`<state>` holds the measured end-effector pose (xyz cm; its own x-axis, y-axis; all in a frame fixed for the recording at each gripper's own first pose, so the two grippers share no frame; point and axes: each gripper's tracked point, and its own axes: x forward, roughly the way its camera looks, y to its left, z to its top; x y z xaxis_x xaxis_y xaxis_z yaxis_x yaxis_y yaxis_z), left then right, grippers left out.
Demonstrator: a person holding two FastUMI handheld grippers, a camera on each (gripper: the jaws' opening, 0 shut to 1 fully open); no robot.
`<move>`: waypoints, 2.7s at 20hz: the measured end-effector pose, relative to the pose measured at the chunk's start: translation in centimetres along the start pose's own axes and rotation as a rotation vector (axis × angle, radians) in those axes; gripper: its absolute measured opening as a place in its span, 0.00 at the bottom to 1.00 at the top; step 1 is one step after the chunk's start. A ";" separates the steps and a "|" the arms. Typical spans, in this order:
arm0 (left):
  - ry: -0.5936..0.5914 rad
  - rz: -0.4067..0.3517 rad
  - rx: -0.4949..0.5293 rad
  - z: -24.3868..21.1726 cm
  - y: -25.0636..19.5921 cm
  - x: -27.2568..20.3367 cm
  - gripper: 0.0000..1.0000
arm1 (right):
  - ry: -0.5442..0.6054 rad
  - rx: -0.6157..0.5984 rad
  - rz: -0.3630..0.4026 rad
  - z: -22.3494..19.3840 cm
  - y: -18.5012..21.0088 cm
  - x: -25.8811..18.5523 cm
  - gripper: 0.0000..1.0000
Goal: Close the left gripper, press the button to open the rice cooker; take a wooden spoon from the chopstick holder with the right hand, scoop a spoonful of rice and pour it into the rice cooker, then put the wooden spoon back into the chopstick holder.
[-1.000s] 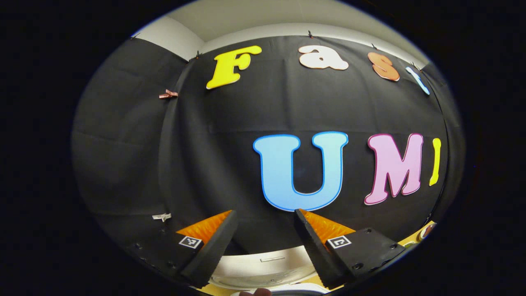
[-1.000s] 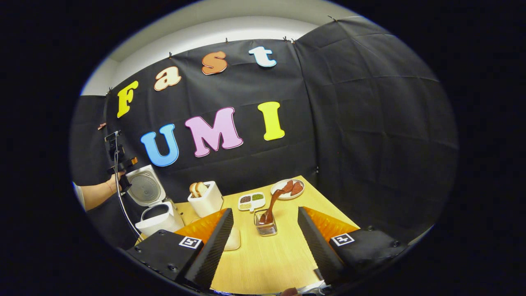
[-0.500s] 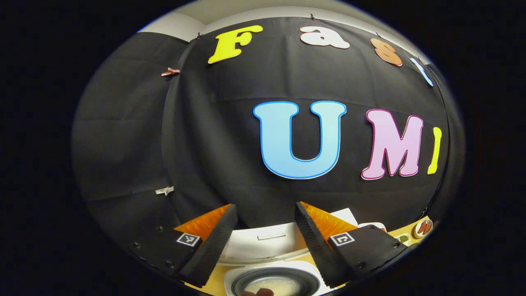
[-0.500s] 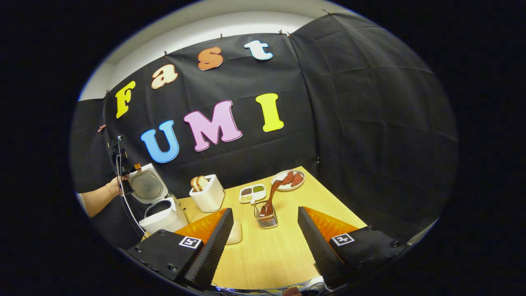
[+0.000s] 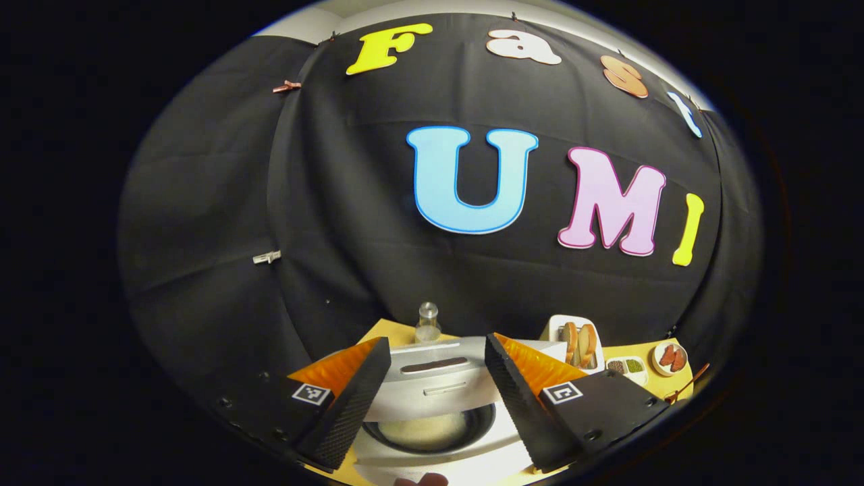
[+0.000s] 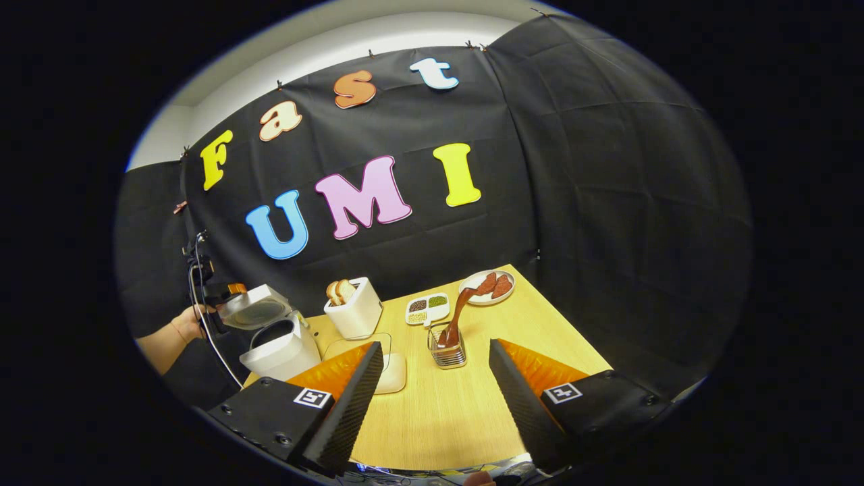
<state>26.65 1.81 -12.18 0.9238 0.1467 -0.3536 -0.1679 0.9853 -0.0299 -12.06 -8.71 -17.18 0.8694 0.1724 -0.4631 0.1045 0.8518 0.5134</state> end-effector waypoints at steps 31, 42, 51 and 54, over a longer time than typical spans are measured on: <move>0.175 0.068 0.101 -15.4 -0.8 -0.5 1.00 | 0.043 -0.008 -0.035 -2.1 -1.6 0.5 0.98; -0.015 -0.043 0.029 -11.0 -0.2 -3.9 0.94 | 0.028 -0.072 0.001 -1.1 0.8 1.3 0.98; -0.194 -0.161 -0.063 -4.3 0.9 -13.0 0.95 | 0.000 -0.137 0.040 0.0 4.4 3.1 0.98; -0.245 -0.219 -0.066 -2.9 0.6 -17.0 0.95 | -0.026 -0.154 0.049 0.6 5.9 3.5 0.98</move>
<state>9.81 -0.32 -8.86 0.9944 -0.0437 -0.0966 0.0295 0.9891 -0.1440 -8.12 -3.36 -15.35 0.8841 0.2041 -0.4203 -0.0117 0.9090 0.4167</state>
